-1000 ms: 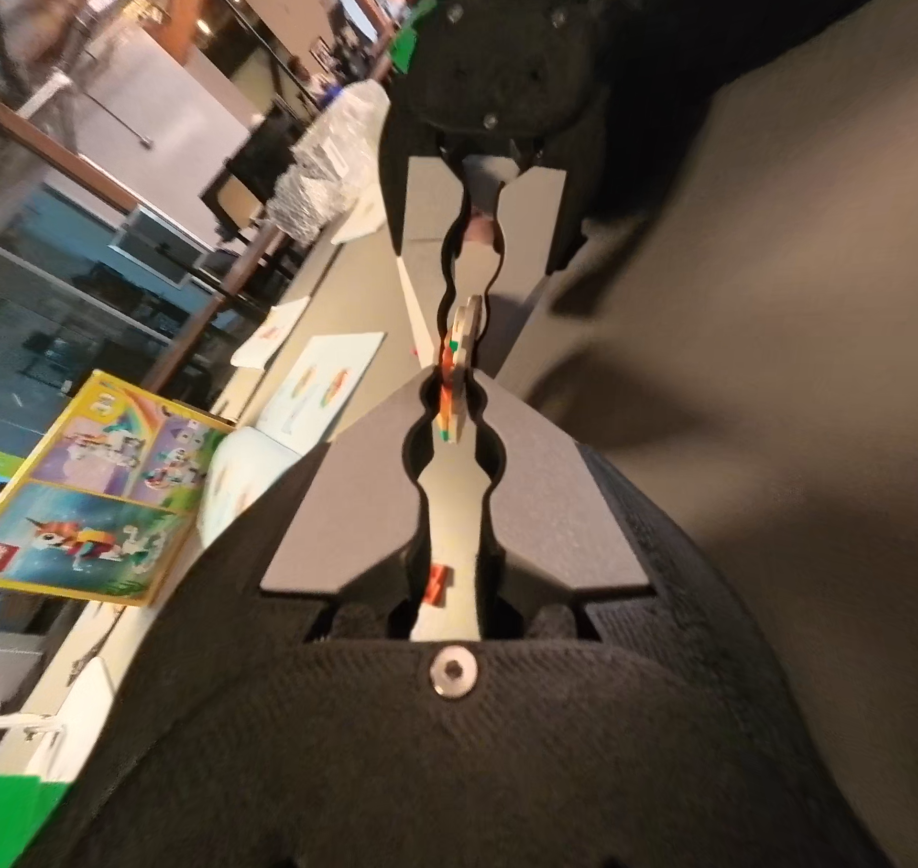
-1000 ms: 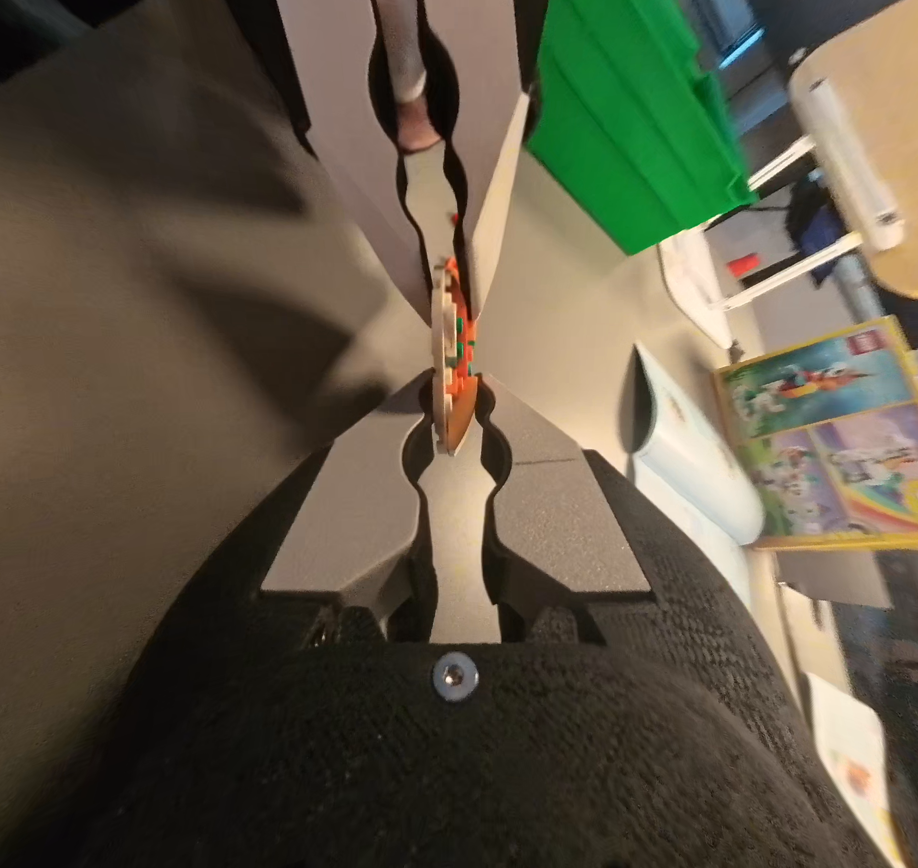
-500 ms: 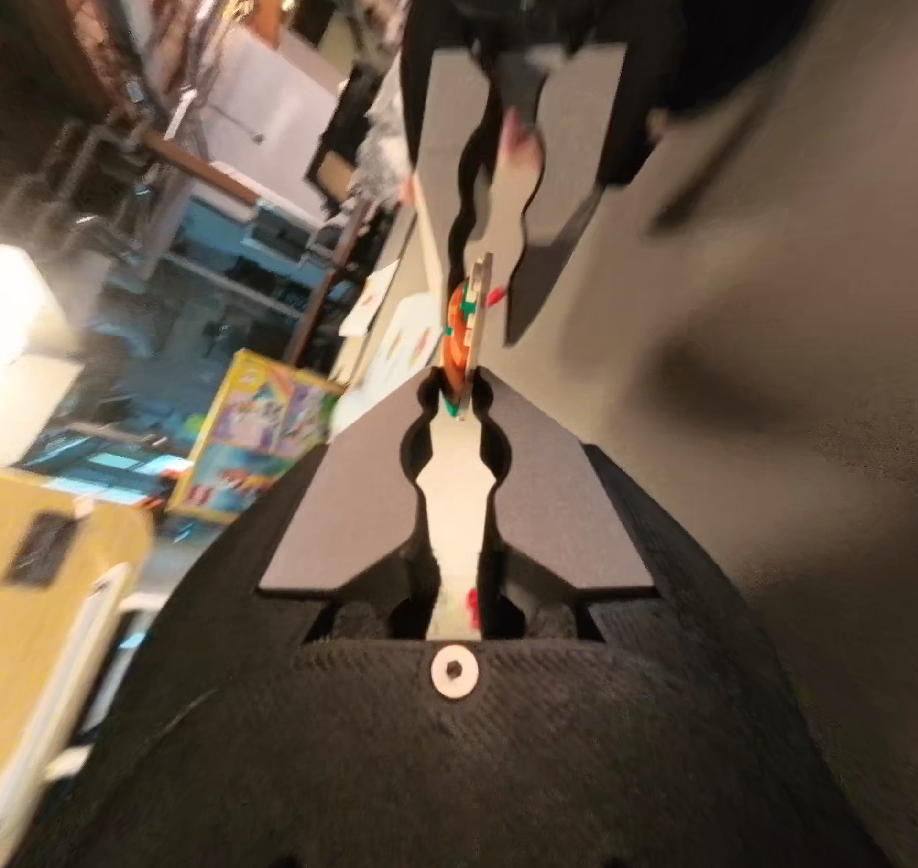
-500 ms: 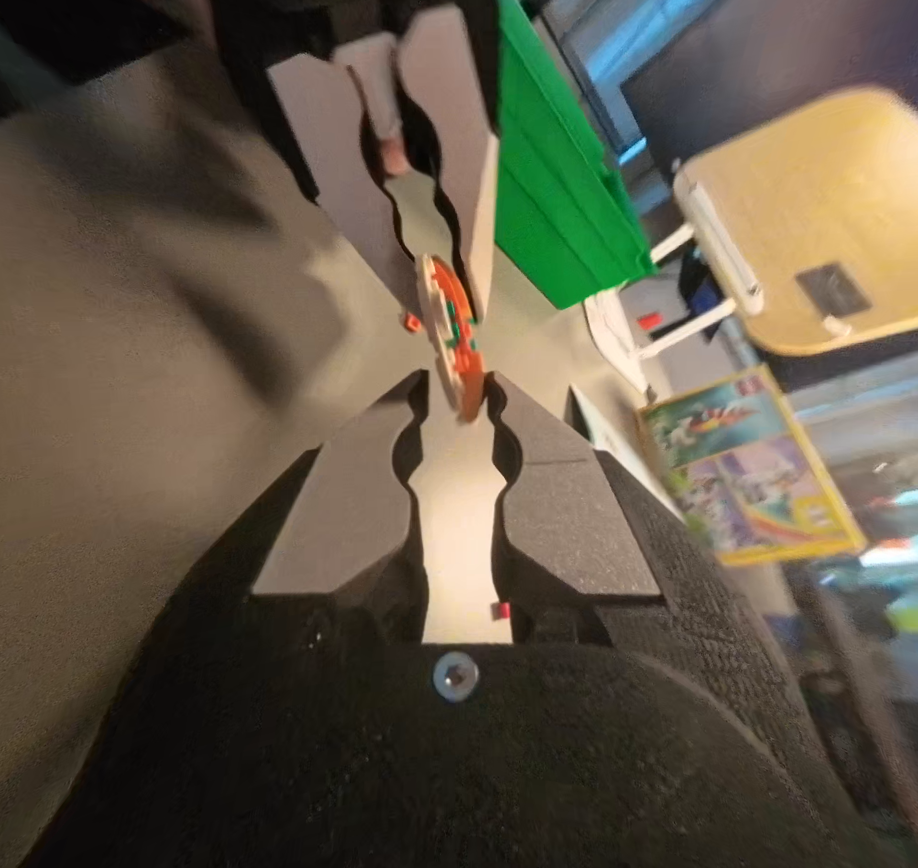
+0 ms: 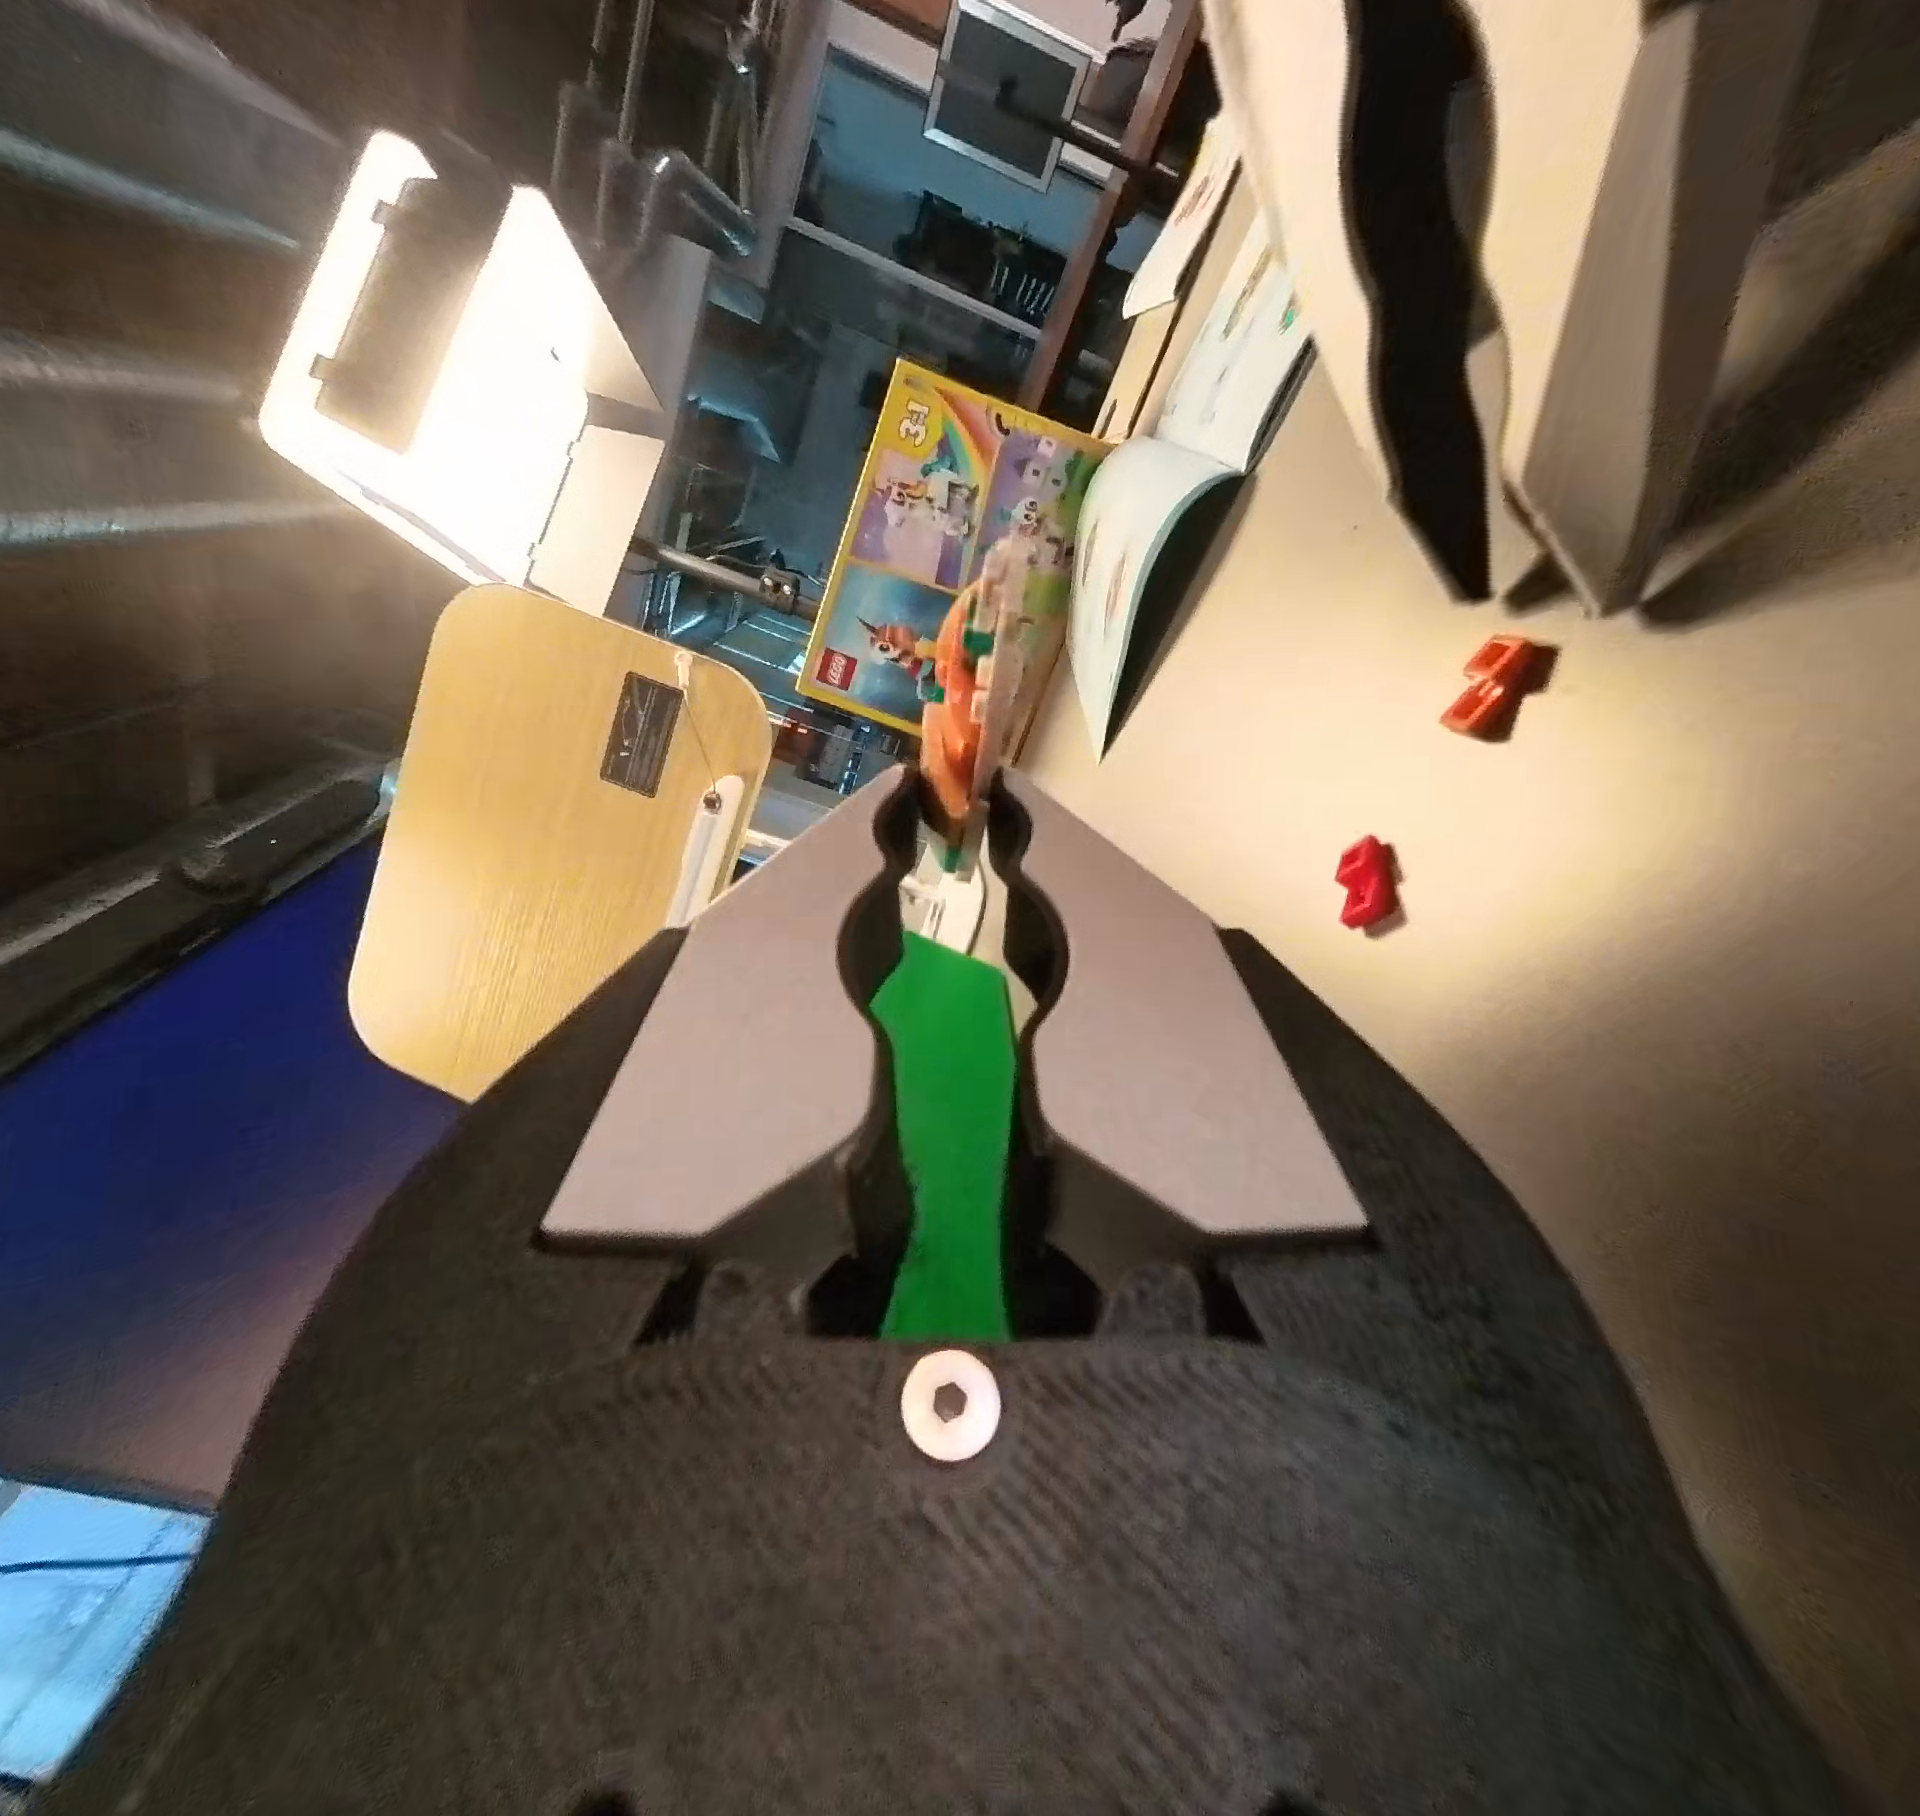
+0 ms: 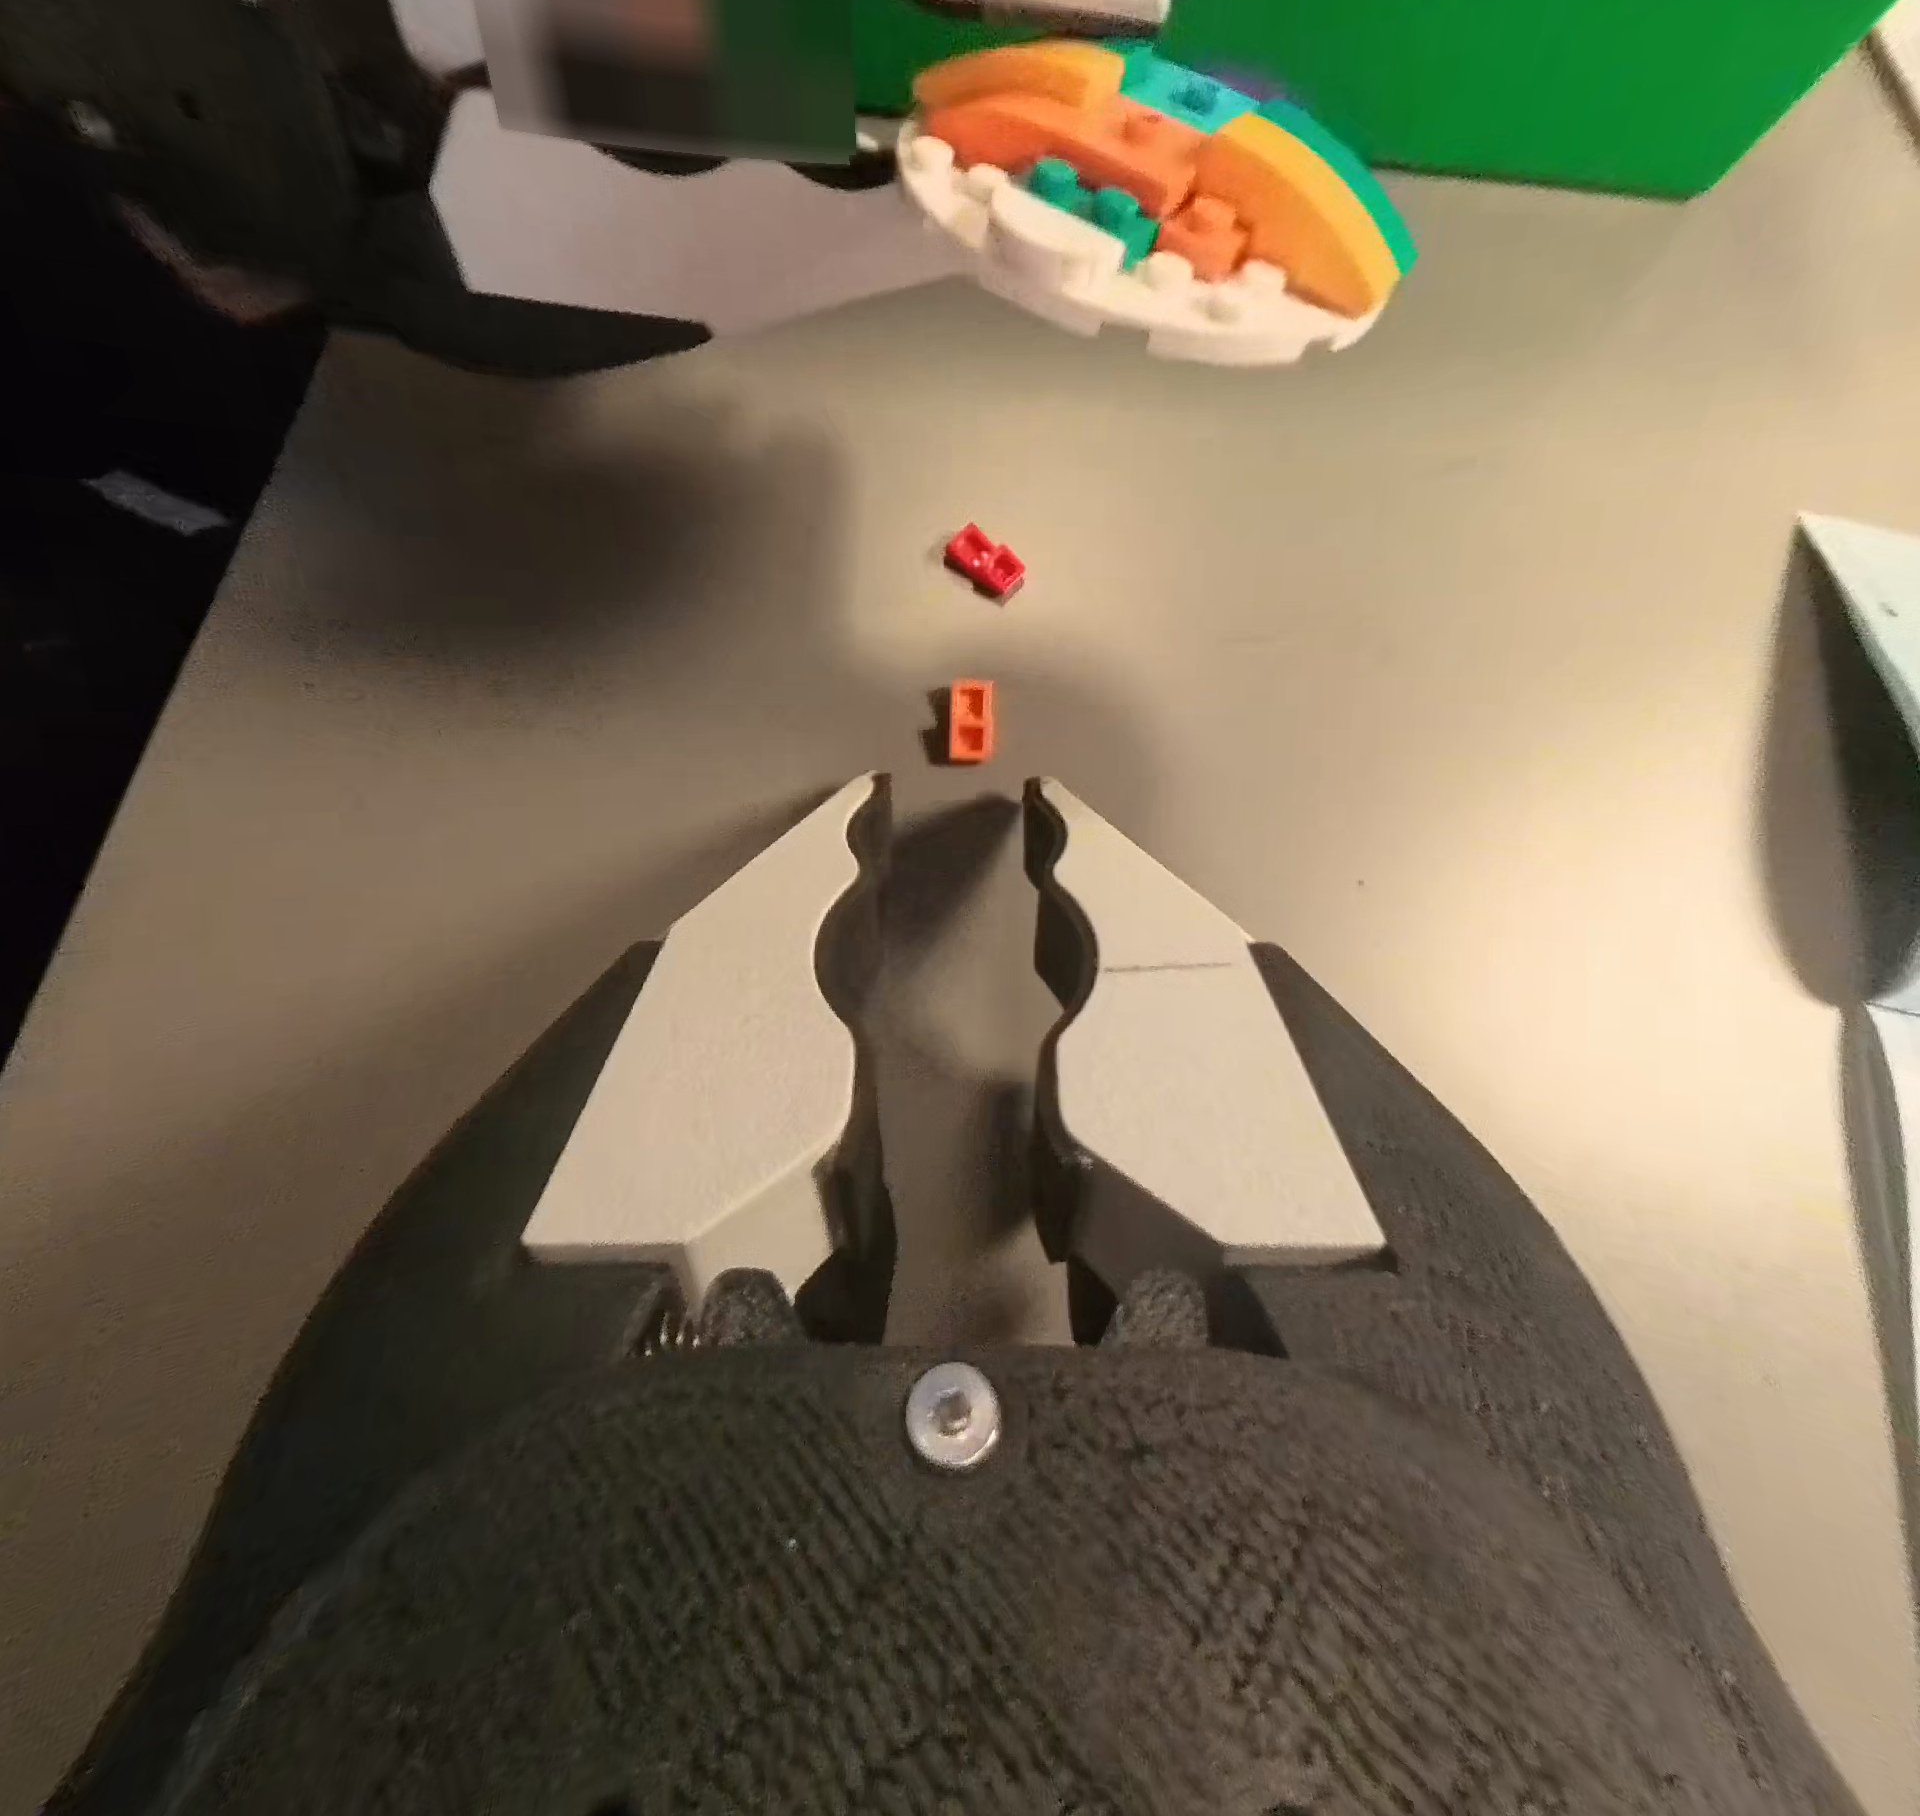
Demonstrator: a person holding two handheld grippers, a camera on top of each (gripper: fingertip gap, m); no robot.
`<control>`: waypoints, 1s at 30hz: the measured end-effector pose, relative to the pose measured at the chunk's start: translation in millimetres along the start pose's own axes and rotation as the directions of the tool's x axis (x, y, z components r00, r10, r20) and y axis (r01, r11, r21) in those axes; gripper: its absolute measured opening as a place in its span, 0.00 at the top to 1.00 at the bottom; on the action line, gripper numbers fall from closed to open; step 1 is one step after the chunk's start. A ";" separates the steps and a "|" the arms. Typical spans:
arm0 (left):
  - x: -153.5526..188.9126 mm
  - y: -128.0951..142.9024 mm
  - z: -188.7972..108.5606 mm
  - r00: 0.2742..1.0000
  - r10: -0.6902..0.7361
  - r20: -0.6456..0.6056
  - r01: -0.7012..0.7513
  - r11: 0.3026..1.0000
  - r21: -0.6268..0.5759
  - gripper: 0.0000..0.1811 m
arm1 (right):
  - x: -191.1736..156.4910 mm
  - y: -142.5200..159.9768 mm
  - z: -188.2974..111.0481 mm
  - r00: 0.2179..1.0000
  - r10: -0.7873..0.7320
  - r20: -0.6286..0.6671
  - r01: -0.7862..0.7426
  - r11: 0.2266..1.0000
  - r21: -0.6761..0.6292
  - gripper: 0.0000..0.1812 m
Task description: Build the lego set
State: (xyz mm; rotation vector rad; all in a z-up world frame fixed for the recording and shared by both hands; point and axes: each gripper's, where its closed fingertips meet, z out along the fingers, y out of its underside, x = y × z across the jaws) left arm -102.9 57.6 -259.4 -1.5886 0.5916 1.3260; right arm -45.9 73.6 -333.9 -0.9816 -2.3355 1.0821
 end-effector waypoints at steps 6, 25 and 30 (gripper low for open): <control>2.6 -6.0 -0.2 0.996 -0.083 -0.045 0.085 0.995 0.045 0.94 | 2.7 -7.6 12.3 0.998 0.048 0.029 -0.047 0.999 -0.013 0.96; 4.5 -15.0 -6.8 0.968 -0.210 -0.140 0.228 0.966 0.124 0.94 | 6.3 25.2 -38.8 -0.462 -0.858 0.224 0.756 -0.514 -0.406 0.97; 6.3 -16.0 -7.8 0.966 -0.210 -0.152 0.229 0.965 0.128 0.94 | -6.4 34.1 -40.9 -0.626 -0.727 0.284 0.676 -0.686 -0.267 0.97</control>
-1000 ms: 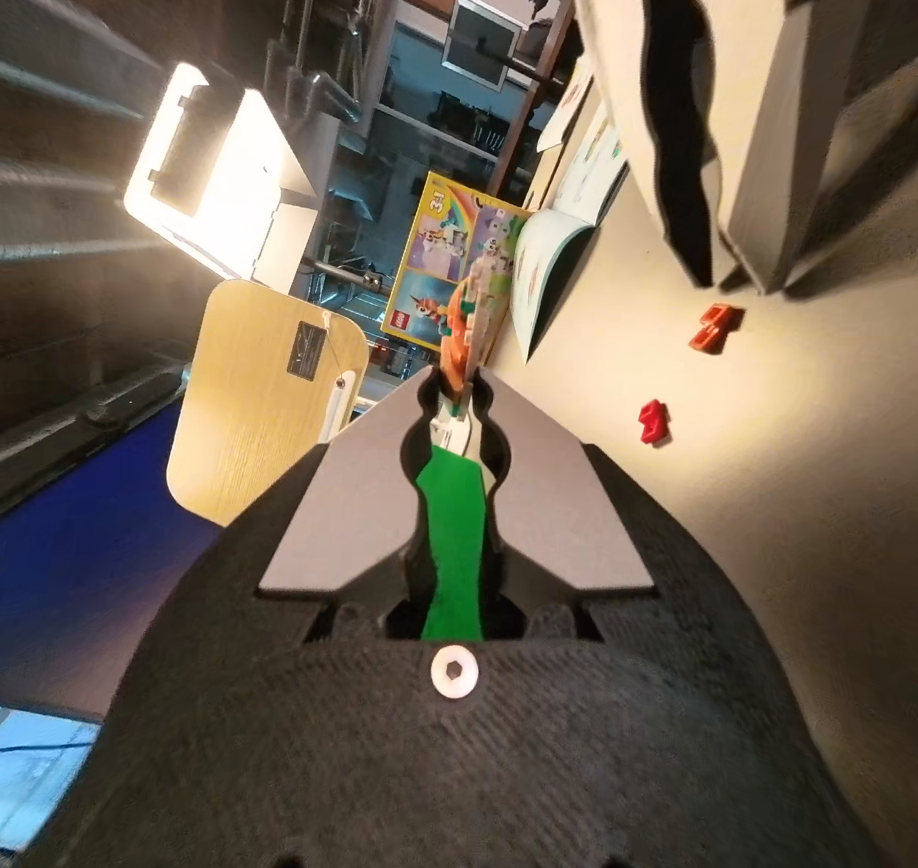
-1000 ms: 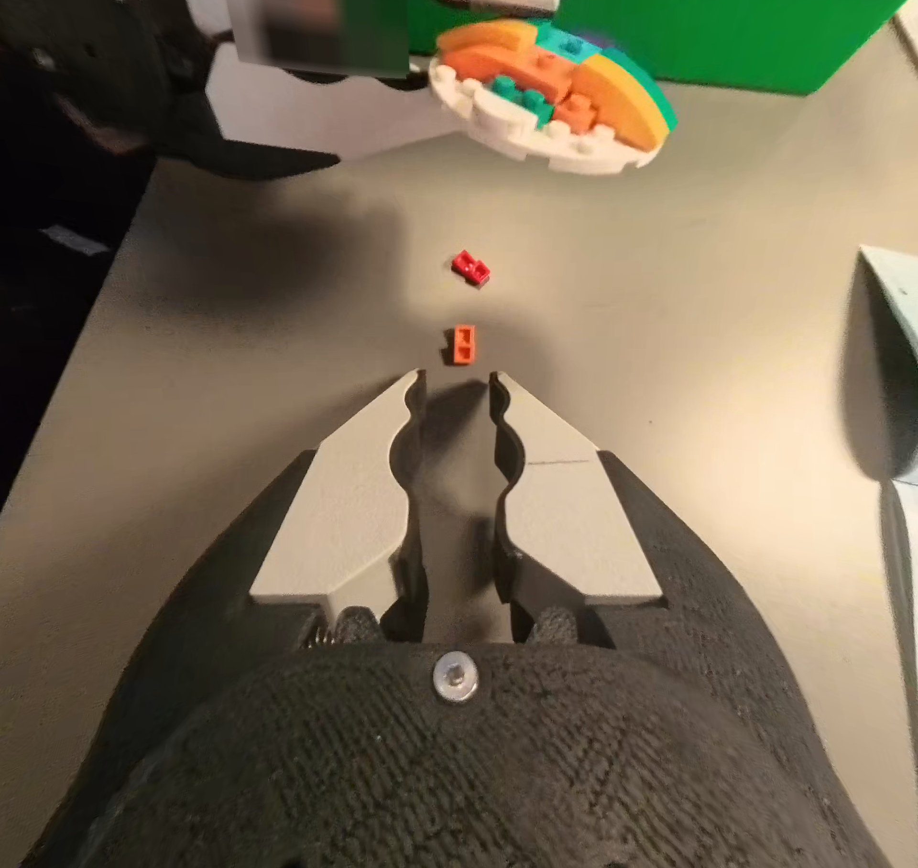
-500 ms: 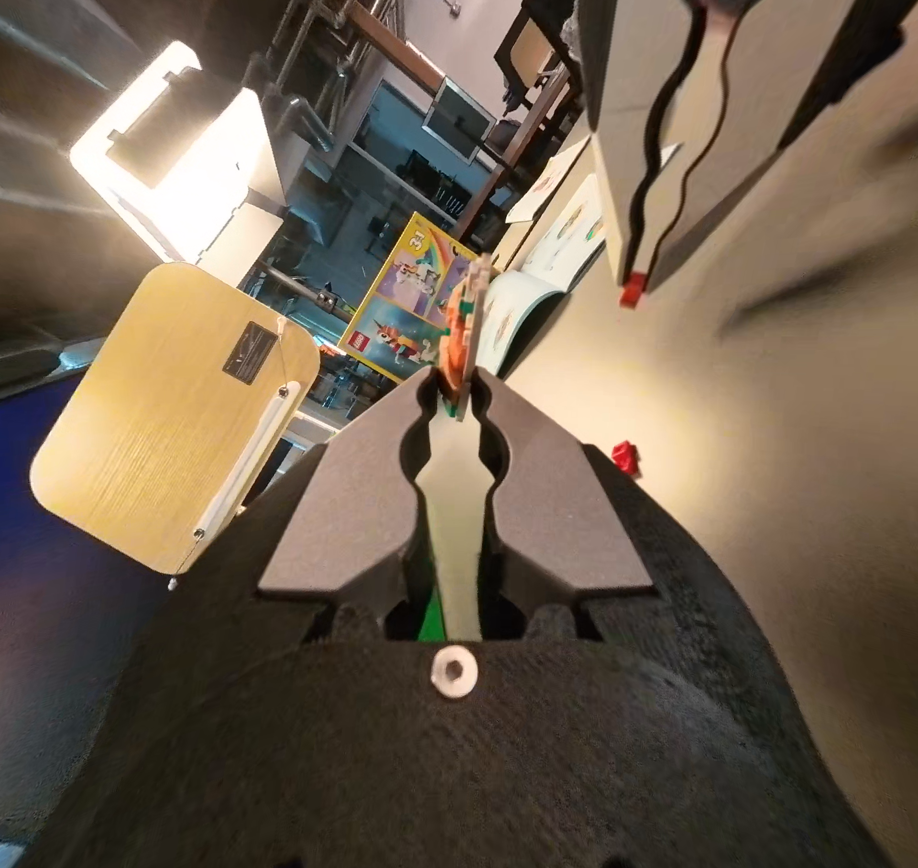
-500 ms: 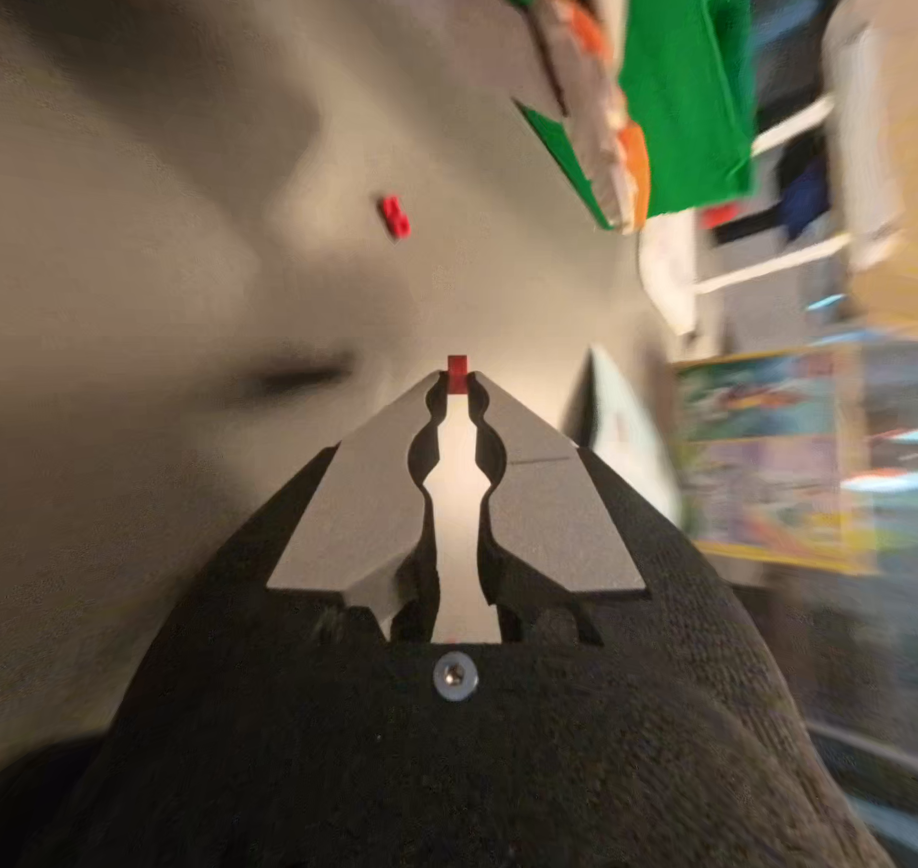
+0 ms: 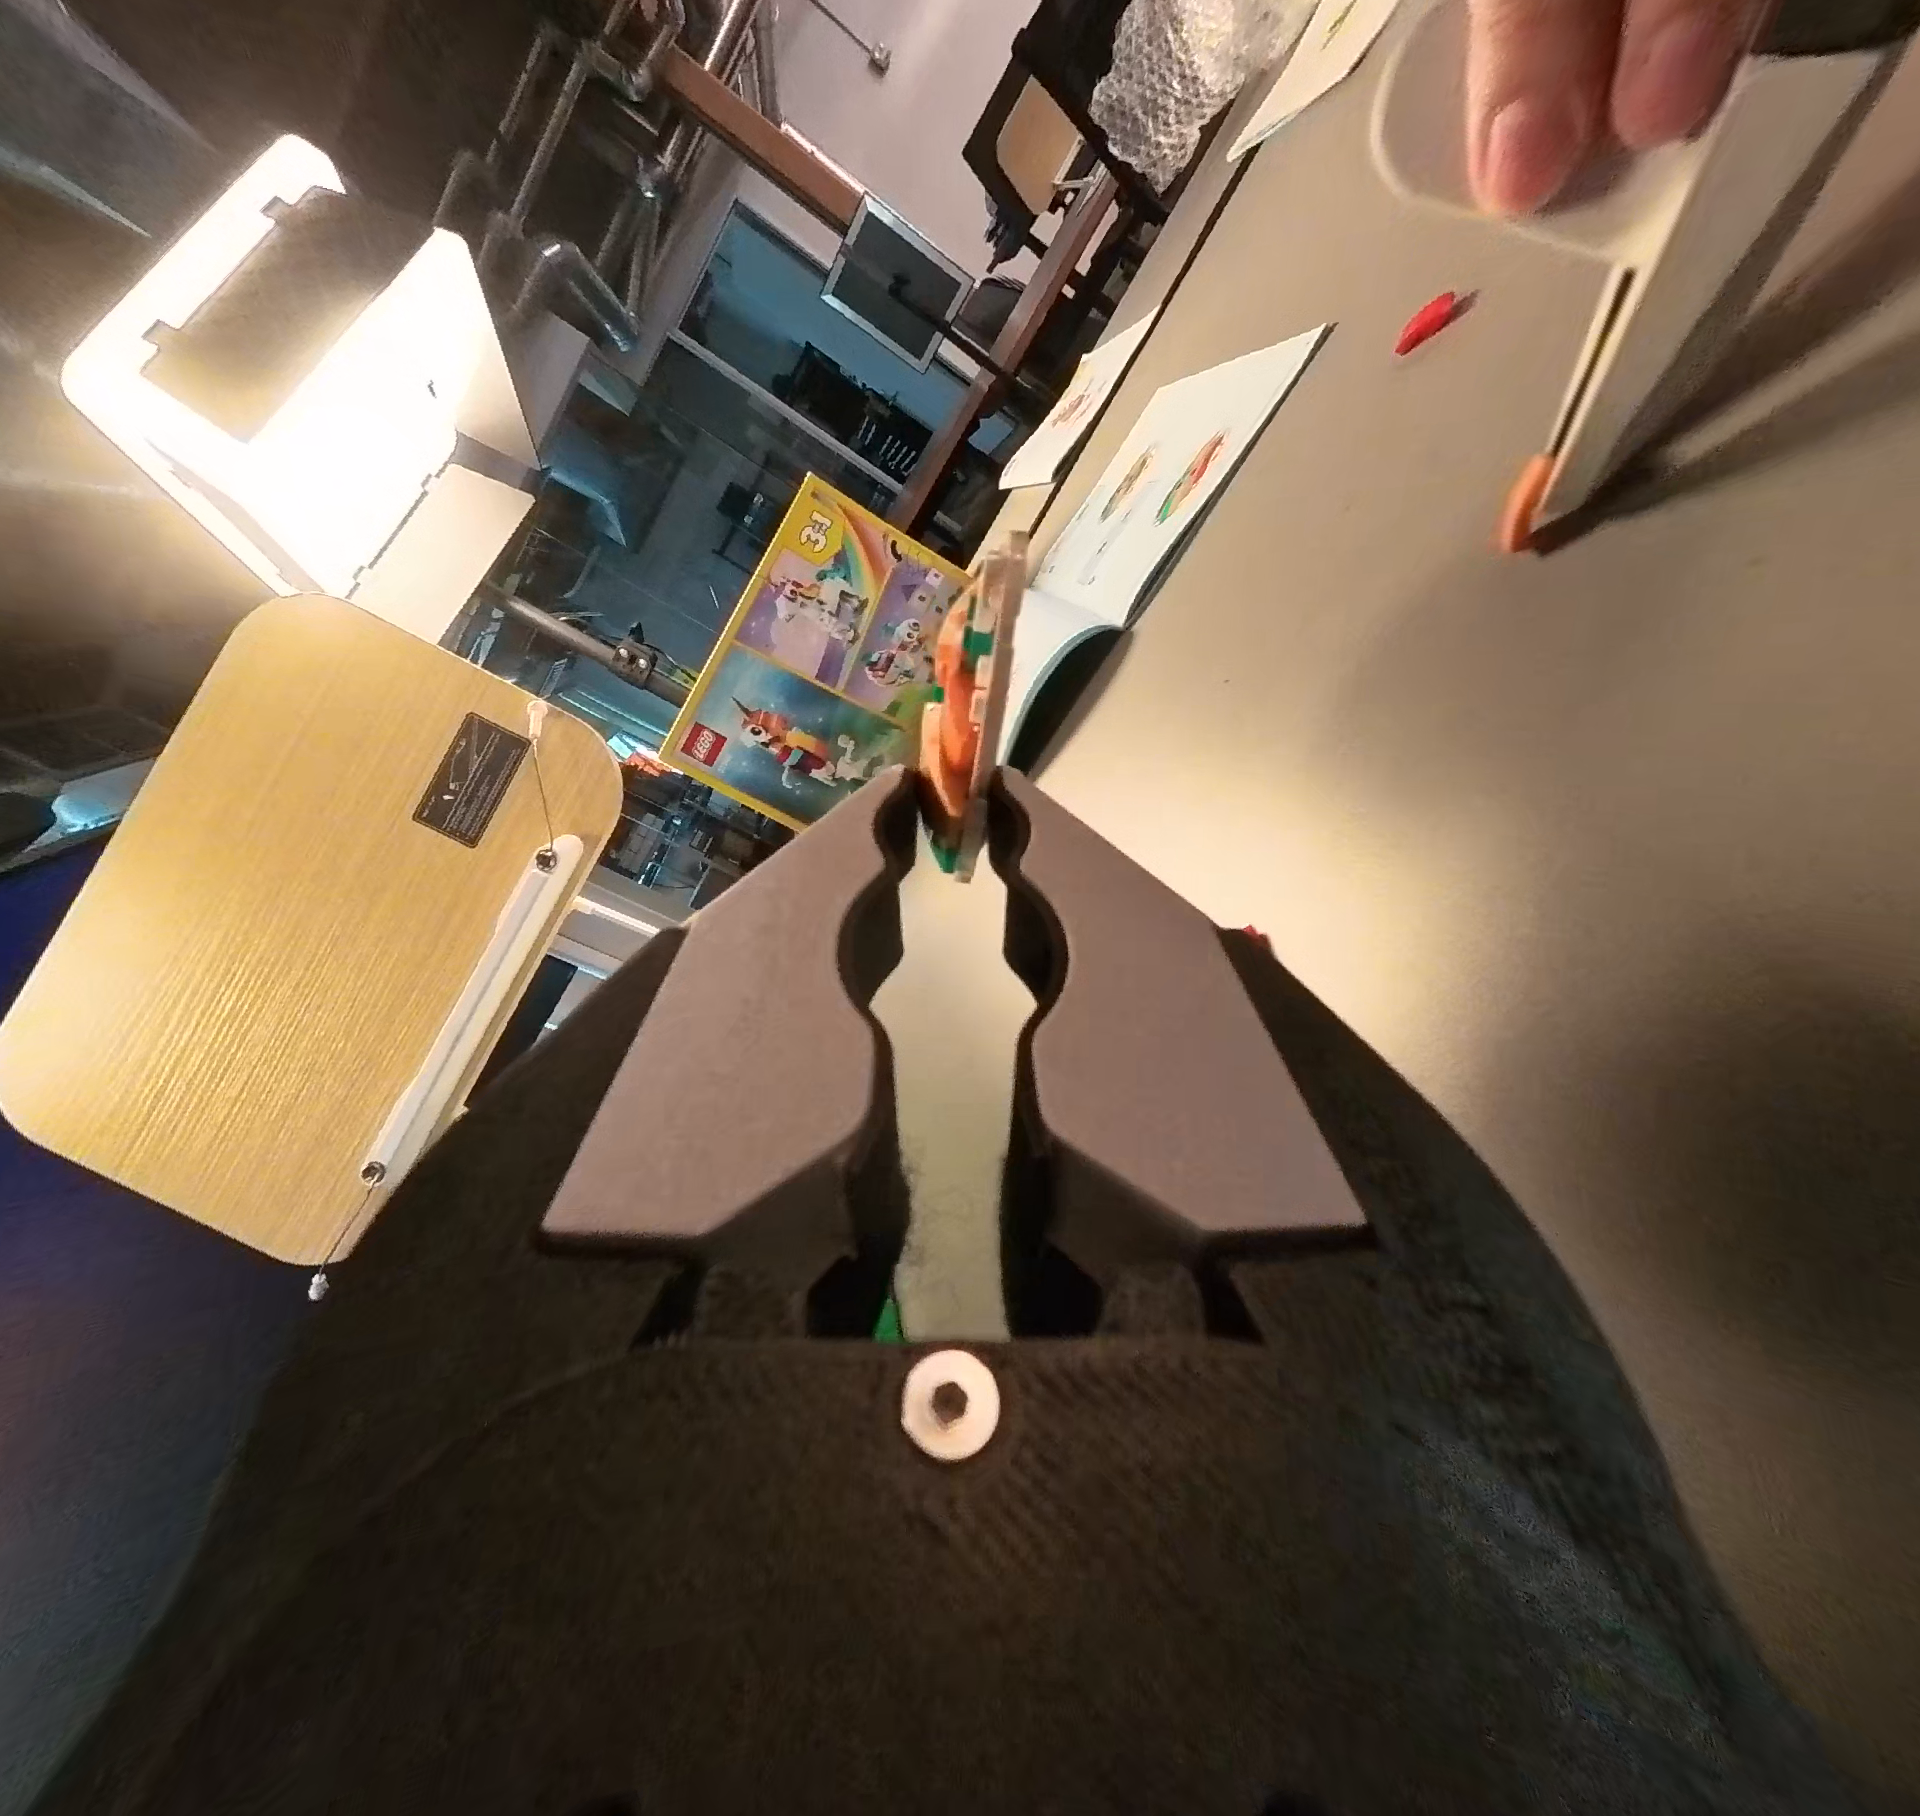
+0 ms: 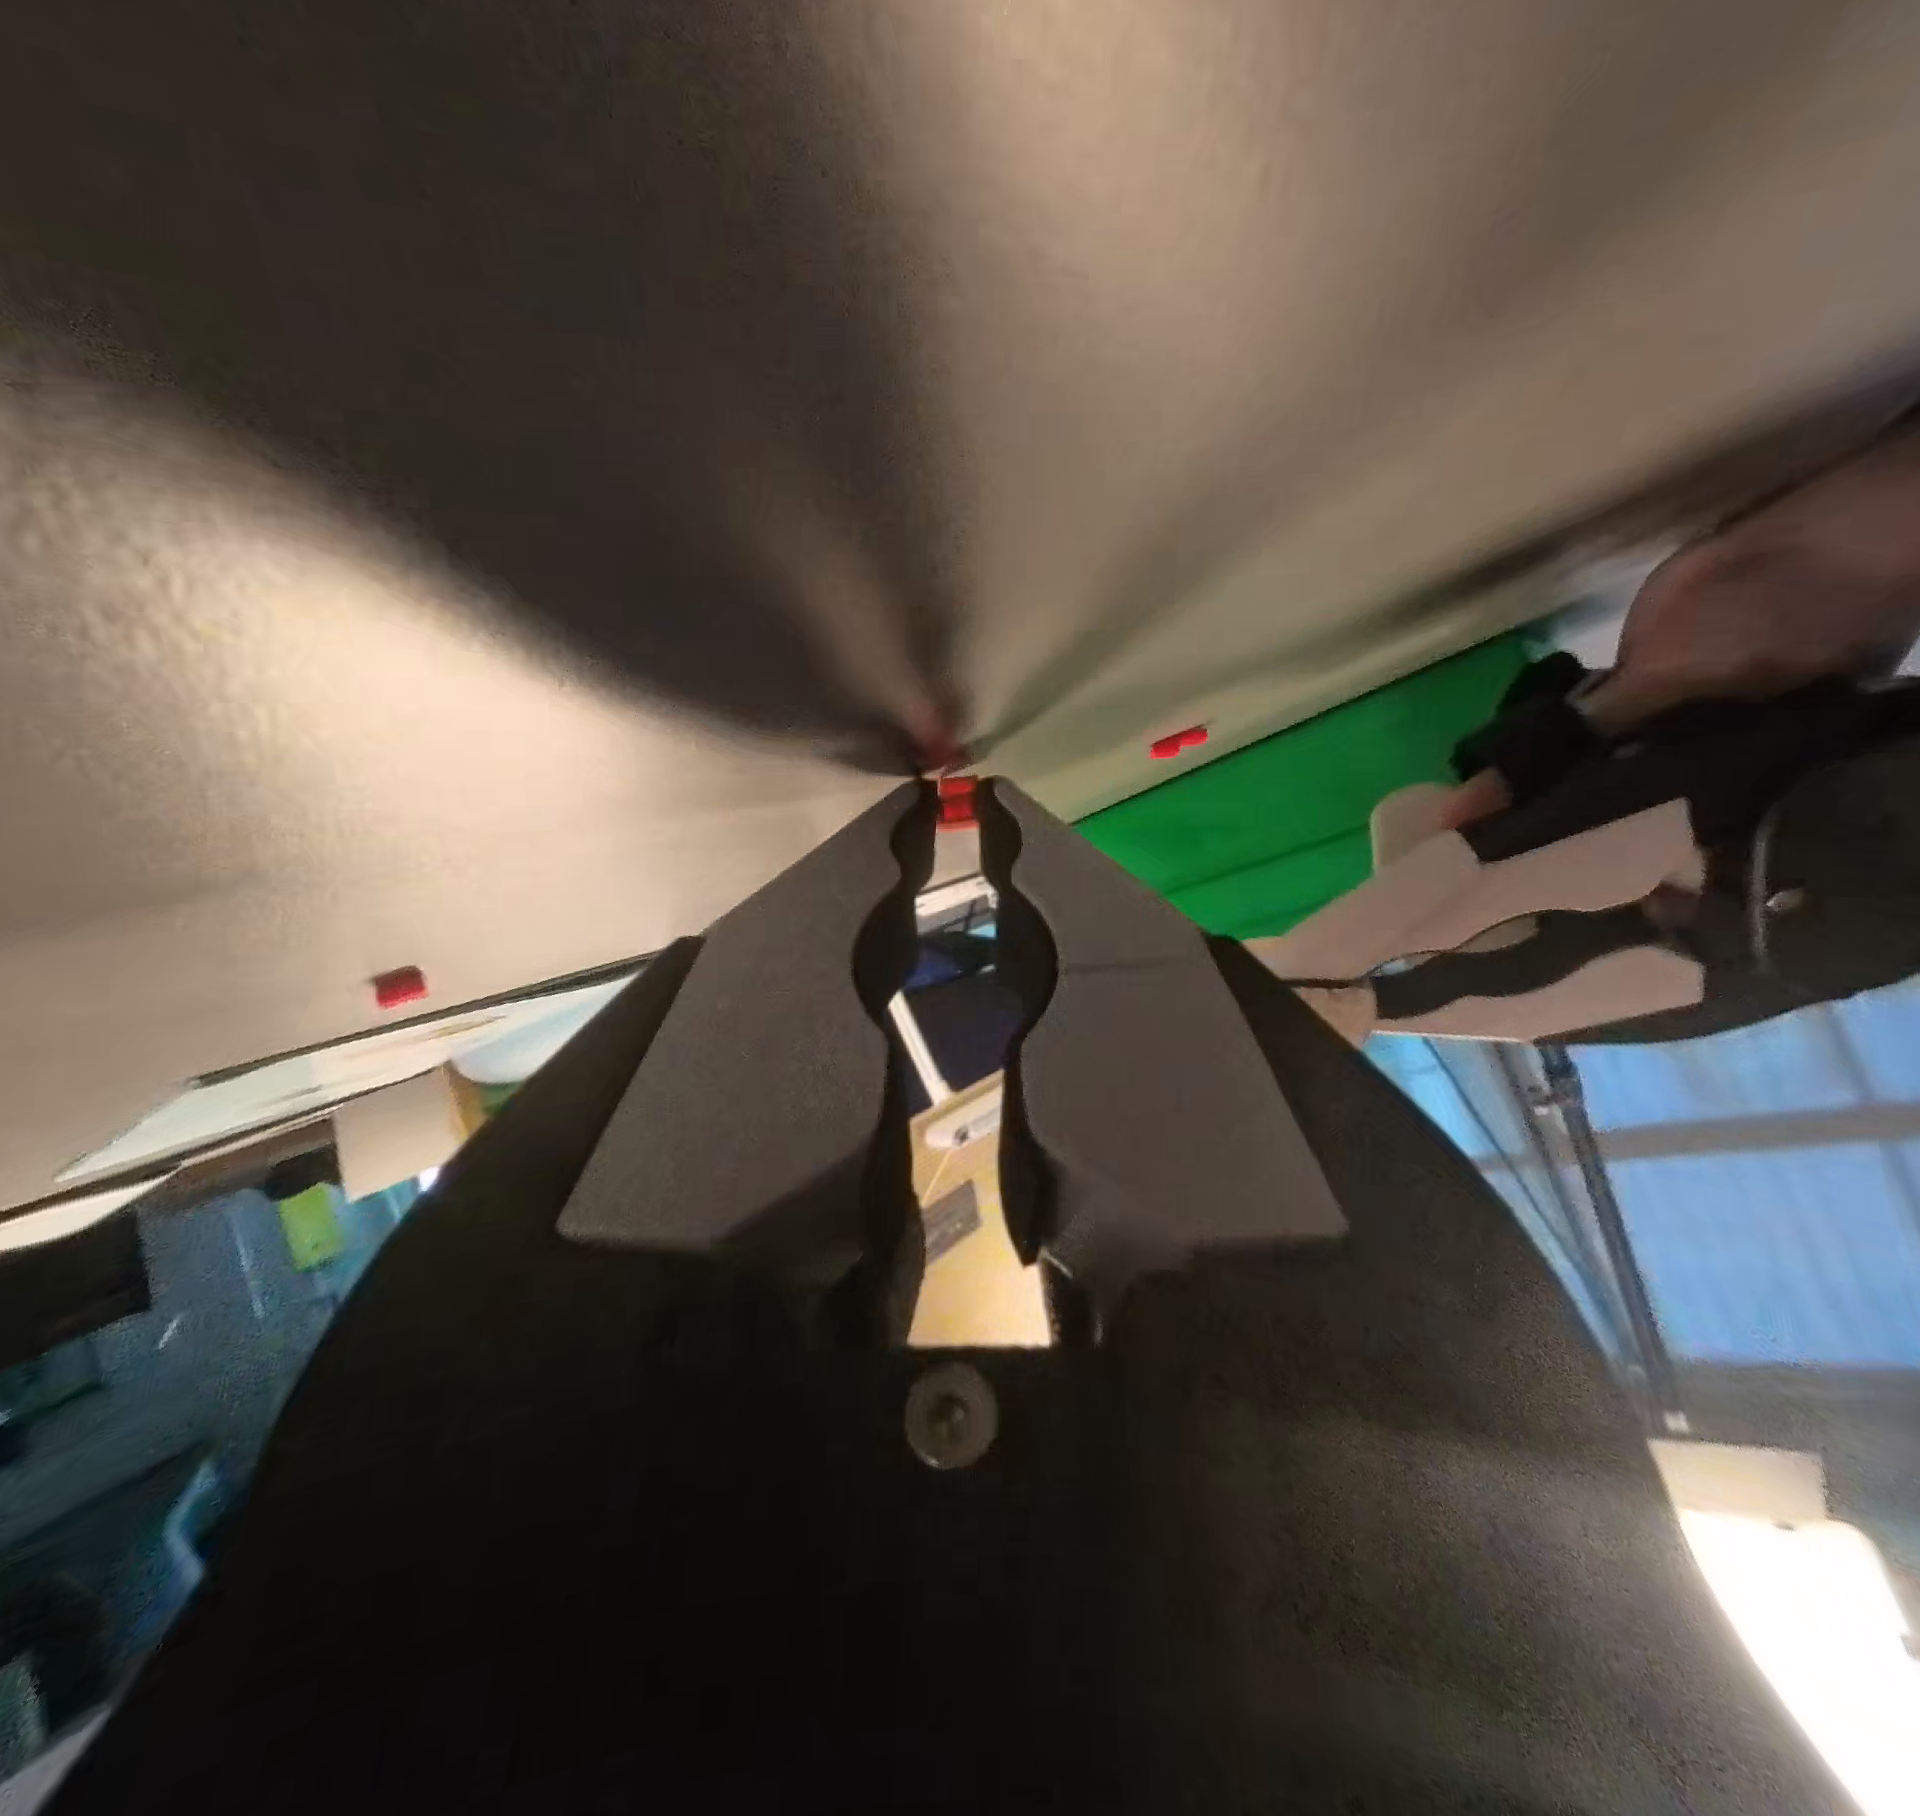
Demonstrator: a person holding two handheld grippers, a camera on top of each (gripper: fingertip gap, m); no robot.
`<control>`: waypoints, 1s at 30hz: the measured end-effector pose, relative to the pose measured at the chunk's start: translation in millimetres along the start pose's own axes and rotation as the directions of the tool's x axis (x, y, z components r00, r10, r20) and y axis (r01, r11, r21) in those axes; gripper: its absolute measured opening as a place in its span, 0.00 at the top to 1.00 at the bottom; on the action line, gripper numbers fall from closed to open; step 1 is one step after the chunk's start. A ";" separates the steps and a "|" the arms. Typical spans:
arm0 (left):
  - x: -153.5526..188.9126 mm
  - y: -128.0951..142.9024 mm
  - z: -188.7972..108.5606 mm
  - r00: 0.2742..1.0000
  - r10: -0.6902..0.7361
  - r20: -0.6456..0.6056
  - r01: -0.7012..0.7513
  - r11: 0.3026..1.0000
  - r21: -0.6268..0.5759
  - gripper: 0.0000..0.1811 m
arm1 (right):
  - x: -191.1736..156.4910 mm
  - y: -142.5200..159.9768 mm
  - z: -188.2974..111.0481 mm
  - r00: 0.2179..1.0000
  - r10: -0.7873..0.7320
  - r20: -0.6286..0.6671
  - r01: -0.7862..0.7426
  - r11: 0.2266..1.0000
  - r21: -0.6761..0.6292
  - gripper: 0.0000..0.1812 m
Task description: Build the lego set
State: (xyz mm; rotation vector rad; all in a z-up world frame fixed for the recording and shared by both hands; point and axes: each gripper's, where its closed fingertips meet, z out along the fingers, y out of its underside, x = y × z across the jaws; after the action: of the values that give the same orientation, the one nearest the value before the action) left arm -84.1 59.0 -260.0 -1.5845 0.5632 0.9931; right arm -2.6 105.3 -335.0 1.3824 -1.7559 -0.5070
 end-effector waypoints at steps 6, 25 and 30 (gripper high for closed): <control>3.9 -2.6 -0.7 1.000 0.013 -0.015 -0.013 1.000 0.010 0.94 | -0.5 -5.1 -10.6 0.999 0.026 0.032 -0.028 0.996 0.084 0.90; 14.7 -13.3 -5.4 0.997 0.043 -0.061 -0.039 0.997 0.064 0.94 | 8.2 -5.8 -15.0 -0.718 0.675 0.167 -0.693 -0.715 -0.091 0.92; 18.4 -15.5 -7.5 0.995 0.075 -0.064 -0.070 0.995 0.075 0.94 | 0.8 -5.8 -6.5 -0.766 0.621 0.167 -0.638 -0.765 -0.086 0.91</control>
State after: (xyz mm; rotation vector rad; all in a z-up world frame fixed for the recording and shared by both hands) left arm -59.7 58.5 -266.6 -1.5467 0.6997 0.9657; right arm 6.1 103.8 -335.2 -1.2483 -2.1608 0.8895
